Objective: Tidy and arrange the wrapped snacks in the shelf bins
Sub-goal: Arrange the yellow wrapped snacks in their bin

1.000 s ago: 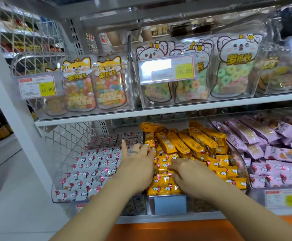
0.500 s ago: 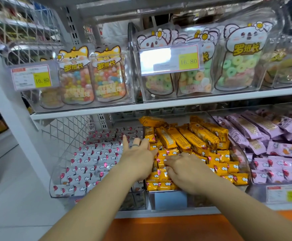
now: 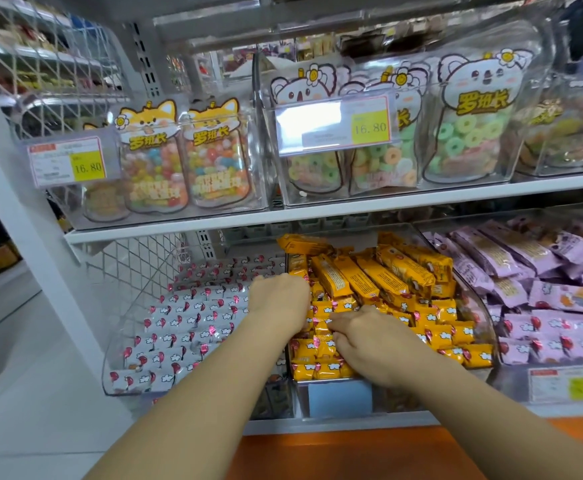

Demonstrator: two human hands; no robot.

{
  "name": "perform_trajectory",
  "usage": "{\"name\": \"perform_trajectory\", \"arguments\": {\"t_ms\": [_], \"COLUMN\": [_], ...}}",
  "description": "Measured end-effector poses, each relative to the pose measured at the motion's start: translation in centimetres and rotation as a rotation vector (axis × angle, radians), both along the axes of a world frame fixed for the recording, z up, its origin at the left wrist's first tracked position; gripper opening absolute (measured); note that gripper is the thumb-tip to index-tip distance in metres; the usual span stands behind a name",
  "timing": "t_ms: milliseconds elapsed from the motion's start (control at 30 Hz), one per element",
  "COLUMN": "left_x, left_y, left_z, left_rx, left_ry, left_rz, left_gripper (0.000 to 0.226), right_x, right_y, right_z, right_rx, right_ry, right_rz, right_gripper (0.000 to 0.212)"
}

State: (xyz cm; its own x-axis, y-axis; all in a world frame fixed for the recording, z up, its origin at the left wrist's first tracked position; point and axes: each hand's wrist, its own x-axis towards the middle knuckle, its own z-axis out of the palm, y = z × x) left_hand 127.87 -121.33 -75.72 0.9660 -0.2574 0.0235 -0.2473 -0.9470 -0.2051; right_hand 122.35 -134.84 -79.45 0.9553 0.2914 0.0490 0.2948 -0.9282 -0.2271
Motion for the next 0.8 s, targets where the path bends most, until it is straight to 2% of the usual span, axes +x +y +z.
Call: {"name": "perform_trajectory", "arguments": {"t_ms": [267,600,800], "left_x": [0.5,0.3,0.0], "left_y": [-1.2,-1.1,-0.5], "left_z": [0.1,0.2,-0.4], "left_rx": [0.184,0.163,0.010], "left_ry": [0.111,0.167,0.096], "left_rz": [0.024,0.025,0.053], "left_gripper": [0.027,0.029,0.031], "right_x": [0.3,-0.1,-0.8], "right_y": [-0.1,-0.6,-1.2], "right_z": [-0.3,-0.5,-0.3], "right_rx": [0.012,0.005,0.086], "right_ry": [0.015,-0.010,-0.015], "right_rz": [-0.005,0.039,0.084], "right_gripper": [0.036,0.037,0.041]}}
